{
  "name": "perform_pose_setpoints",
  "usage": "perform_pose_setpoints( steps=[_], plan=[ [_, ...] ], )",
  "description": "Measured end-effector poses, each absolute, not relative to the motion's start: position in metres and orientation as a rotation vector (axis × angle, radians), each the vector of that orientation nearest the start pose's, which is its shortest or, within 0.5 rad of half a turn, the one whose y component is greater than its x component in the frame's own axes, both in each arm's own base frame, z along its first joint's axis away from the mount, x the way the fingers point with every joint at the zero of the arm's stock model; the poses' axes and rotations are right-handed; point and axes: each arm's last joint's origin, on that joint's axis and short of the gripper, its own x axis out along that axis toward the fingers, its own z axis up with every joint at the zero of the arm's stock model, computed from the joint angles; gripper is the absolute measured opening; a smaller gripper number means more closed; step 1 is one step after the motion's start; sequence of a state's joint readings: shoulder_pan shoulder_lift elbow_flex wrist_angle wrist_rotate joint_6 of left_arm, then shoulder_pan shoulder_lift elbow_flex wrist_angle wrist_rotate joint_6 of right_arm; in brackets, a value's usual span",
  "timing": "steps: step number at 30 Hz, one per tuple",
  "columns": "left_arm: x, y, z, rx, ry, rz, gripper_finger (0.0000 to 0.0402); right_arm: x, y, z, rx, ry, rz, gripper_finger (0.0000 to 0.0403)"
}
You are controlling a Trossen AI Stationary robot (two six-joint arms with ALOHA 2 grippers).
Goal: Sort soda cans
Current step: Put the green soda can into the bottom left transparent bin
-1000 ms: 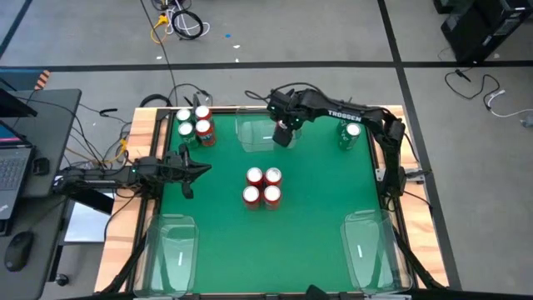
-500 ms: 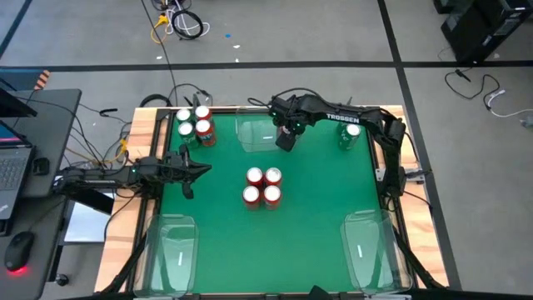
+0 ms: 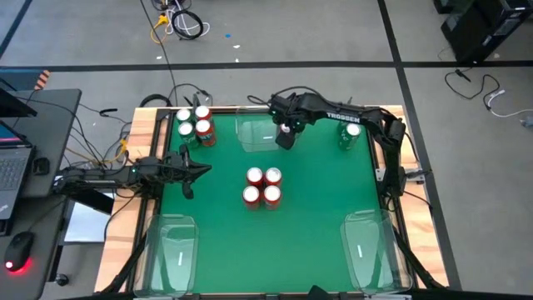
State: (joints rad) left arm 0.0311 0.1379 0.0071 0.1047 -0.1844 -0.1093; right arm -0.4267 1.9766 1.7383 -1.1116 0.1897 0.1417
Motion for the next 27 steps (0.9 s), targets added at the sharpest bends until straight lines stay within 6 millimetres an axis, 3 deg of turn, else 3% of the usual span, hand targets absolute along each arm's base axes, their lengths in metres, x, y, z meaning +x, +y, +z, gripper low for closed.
perform_pose_setpoints(
  steps=[8, 17, 23, 27],
  plan=[
    [0.105, 0.009, 0.165, -0.107, 0.013, 0.216, 0.0019, 0.357, -0.165, 0.271, 0.272, 1.367, -0.59, 0.0369],
    [0.105, 0.009, 0.166, -0.107, 0.006, 0.216, 0.0019, 0.355, -0.15, 0.316, 0.239, 1.378, -0.531, 0.0378],
    [0.105, 0.009, 0.166, -0.114, 0.004, 0.216, 0.0019, 0.374, -0.145, 0.329, 0.221, 1.175, -0.514, 0.0374],
    [0.105, 0.009, 0.166, -0.115, 0.003, 0.216, 0.0019, 0.39, -0.142, 0.328, 0.4, 1.01, -0.401, 0.0374]
  ],
)
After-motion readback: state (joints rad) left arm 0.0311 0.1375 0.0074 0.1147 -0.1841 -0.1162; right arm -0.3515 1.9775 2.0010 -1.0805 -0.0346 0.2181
